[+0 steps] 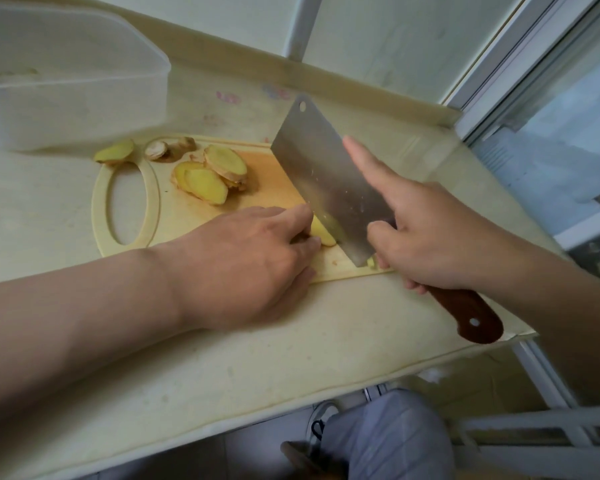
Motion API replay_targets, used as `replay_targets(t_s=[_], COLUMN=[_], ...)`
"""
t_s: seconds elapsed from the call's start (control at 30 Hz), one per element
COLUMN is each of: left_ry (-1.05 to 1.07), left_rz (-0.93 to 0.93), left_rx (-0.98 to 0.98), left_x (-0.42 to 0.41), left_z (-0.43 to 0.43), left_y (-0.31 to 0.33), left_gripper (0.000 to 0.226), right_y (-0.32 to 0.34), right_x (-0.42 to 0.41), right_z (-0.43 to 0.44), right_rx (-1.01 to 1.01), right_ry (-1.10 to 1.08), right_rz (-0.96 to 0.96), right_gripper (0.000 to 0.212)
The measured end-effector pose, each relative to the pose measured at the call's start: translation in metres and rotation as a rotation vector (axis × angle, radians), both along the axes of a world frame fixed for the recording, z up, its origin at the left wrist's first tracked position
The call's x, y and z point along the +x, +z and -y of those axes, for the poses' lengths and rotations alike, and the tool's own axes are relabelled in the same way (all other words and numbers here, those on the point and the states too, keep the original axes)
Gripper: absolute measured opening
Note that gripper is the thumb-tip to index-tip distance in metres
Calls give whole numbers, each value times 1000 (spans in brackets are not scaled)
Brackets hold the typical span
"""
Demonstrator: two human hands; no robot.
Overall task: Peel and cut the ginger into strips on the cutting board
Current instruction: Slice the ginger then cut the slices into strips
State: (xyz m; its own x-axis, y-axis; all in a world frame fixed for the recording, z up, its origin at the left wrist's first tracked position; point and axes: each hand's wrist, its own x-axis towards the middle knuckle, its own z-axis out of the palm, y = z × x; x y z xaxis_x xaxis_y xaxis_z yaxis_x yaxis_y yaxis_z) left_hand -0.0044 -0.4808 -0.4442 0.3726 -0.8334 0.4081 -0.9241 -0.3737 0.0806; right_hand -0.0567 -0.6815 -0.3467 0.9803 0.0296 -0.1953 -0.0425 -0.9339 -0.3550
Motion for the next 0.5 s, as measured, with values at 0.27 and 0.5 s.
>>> replay_targets(t_s=[0.27,0.5], left_ry=[8,43], left_rz=[21,20], left_rx=[-11,-4], left_x=[-1,-3], left_z=[1,-2], left_y=[2,0], left_gripper=[52,55], right_y=[0,-15], right_x=[39,-1], right_z=[-22,-6], right_rx=[-64,112], right_ry=[55,-40], right_rz=[52,180], right_gripper=[97,94])
